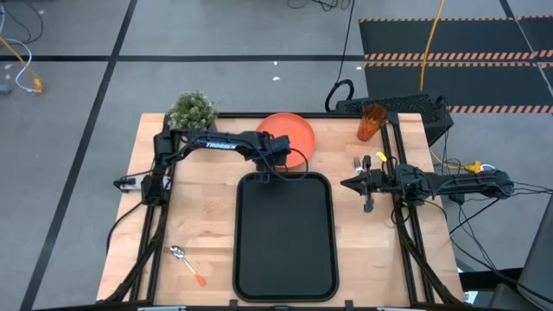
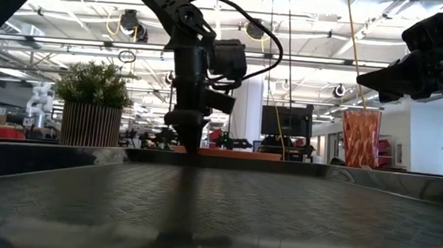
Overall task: Pick and place plate/cup/fork/spoon on tray
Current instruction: Put the orange plate on the black tray
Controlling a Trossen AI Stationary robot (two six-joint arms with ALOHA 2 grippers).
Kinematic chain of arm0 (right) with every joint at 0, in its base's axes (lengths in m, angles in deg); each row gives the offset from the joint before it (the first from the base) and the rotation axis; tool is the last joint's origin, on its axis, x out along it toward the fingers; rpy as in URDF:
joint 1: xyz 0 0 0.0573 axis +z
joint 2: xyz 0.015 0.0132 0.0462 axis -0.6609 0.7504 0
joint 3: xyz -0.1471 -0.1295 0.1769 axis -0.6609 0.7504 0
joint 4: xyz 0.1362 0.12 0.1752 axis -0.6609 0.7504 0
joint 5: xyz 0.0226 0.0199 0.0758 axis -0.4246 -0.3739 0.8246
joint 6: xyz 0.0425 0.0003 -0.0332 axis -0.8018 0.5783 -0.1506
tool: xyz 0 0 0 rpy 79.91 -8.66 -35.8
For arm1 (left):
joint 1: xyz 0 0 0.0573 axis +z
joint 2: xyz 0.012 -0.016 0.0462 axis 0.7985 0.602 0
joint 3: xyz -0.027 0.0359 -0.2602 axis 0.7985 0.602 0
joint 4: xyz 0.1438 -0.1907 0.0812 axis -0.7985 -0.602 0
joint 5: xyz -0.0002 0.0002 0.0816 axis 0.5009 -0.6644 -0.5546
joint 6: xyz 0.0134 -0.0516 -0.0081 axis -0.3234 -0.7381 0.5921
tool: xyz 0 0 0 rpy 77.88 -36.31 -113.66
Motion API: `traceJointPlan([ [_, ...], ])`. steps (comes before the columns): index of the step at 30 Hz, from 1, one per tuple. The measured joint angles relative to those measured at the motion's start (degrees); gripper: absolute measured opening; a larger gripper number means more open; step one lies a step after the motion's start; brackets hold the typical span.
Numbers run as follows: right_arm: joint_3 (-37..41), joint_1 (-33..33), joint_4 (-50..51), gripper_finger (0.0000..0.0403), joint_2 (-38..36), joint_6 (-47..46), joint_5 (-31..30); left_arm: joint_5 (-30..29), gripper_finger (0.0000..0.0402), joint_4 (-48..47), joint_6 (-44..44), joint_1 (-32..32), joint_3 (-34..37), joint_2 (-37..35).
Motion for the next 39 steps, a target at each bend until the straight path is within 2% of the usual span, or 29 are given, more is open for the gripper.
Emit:
traceJointPlan([
  [1,-0.01,0.02,0.0,0.0,0.0,0.01,-0.02,0.04,0.0039,-0.06,0.44,-0.04,0.0,0.0],
  [3,-0.01,0.0,0.0,0.0,0.0,0.06,-0.01,-0.91,0.0015,0.26,0.1,-0.17,-0.13,-0.04],
  [8,-0.01,0.01,0.0,0.0,0.0,0.01,-0.02,-4.38,0.0008,-0.9,-0.47,-1.17,-0.11,-0.14],
  [13,-0.01,0.01,0.0,0.0,0.0,-0.02,-0.02,-5.36,0.0007,-4.98,-1.76,-2.48,-2.41,-1.44],
  [17,-0.01,0.0,0.0,0.0,0.02,-0.04,-0.02,-7.92,0.0007,-10.43,-3.73,-4.19,-7.66,-2.34],
  [22,-0.01,0.0,-0.02,0.0,0.33,-0.01,-0.09,-8.37,0.0007,-18.23,-8.05,-7.33,-16.82,-2.57],
  [30,-0.01,0.0,2.0,0.0,0.4,-0.06,-0.09,-8.16,0.0007,-27.17,-20.83,-17.85,-27.59,-2.6],
  [32,-0.01,0.01,2.19,0.0,0.42,-0.06,-0.22,-7.96,0.0007,-26.6,-23.62,-21.09,-28.69,-2.6],
  [36,-0.01,0.0,2.22,0.0,0.42,-0.16,-0.24,-2.78,0.0007,-26.06,-31.63,-27.31,-28.83,-2.58],
  [39,-0.01,0.02,2.23,0.0,0.42,-1.51,-1.61,-1.07,0.0007,-25.42,-39.23,-31.57,-28.83,-2.58],
])
